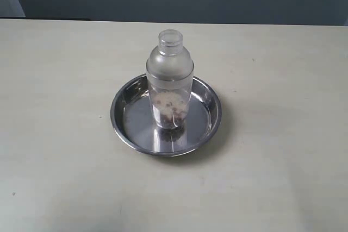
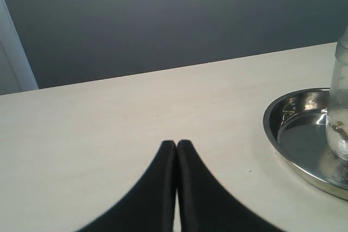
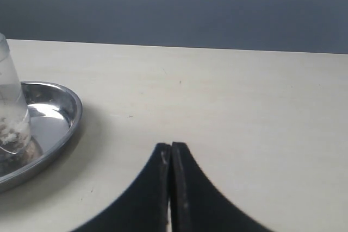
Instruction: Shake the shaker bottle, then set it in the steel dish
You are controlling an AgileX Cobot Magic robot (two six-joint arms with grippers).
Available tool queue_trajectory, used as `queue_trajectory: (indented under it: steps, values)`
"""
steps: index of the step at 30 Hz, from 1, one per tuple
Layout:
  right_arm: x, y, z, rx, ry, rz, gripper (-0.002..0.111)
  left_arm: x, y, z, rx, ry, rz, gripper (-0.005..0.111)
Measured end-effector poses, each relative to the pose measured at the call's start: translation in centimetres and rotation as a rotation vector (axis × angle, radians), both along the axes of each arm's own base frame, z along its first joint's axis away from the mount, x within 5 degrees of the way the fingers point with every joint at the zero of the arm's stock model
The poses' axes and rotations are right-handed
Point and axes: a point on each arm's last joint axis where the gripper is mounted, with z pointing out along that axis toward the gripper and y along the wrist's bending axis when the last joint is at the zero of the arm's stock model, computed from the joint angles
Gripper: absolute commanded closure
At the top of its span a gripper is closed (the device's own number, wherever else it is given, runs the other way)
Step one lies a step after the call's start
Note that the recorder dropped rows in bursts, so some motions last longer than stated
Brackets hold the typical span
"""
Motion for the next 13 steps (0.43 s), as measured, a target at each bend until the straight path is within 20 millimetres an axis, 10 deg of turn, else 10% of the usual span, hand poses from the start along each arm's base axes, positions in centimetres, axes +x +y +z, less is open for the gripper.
queue_trajectory:
  steps: [13]
  values:
    - [0.00, 0.00, 0.00, 0.000, 0.000, 0.000, 0.109, 0.00, 0.01, 0.00, 0.006, 0.000, 0.001, 0.106]
